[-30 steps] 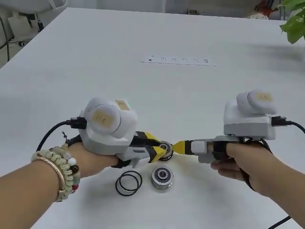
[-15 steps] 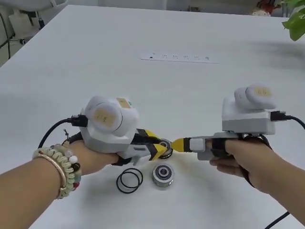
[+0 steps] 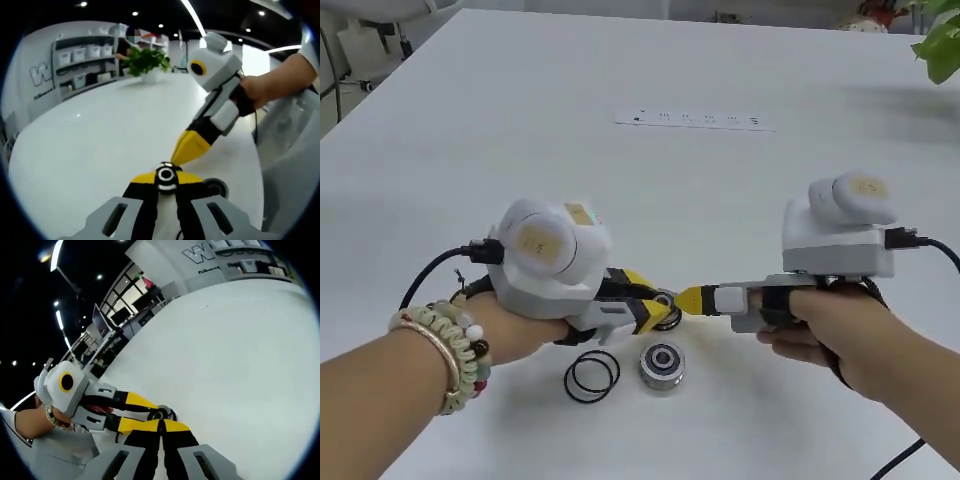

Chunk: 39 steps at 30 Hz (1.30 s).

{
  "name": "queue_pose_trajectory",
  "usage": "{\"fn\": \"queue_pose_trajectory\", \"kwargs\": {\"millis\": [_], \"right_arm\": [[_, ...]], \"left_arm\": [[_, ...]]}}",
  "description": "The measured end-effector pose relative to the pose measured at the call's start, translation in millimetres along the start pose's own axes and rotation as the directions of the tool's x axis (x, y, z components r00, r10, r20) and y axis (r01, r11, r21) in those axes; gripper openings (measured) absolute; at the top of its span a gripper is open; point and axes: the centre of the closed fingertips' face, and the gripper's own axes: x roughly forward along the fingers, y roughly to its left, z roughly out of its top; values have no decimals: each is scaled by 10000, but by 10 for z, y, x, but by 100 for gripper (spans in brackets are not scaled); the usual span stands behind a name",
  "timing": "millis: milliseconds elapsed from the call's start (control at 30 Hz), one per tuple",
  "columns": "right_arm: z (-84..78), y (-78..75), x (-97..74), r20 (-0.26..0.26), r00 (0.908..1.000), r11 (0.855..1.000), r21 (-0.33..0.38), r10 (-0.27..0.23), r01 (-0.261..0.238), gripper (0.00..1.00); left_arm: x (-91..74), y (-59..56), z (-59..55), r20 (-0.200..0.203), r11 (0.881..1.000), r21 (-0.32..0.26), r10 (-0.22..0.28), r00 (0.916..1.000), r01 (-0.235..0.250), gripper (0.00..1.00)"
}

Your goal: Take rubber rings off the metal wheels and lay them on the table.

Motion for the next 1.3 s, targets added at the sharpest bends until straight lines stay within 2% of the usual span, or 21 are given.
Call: {"fn": "queue_pose_trajectory", "kwargs": {"millis": [467, 967, 1167, 1200, 1233, 1267, 1300], "right_arm": [[12, 45, 1, 13, 9997, 9996, -156, 248, -248, 0], [31, 52, 12, 31, 9996, 9991, -336, 267, -266, 0], [42, 127, 16, 27, 9986, 9971, -557, 525, -523, 0], [154, 237, 16, 676, 9912, 9927, -465, 1139, -1109, 0], [143, 228, -7, 512, 9932, 9945, -96, 1049, -1046, 0], [95, 194, -11, 143, 9960, 9958, -268, 881, -877, 0], [139, 99, 1, 428, 9982, 9944, -992, 410, -366, 0]], "left_arm": [[3, -6, 1, 11, 10000, 72, -11, 10000, 10, 13], [5, 2, 3, 7, 9999, 145, -39, 10000, 39, 13], [4, 6, 5, 11, 9999, 164, 3, 10000, -3, 13], [5, 6, 7, 13, 9999, 165, 6, 10000, -6, 13], [6, 7, 8, 15, 9999, 147, 16, 10000, -16, 13], [7, 10, 9, 23, 9999, 110, 41, 10000, -41, 13], [7, 11, 10, 24, 10000, 65, 51, 10000, -51, 13]]}}
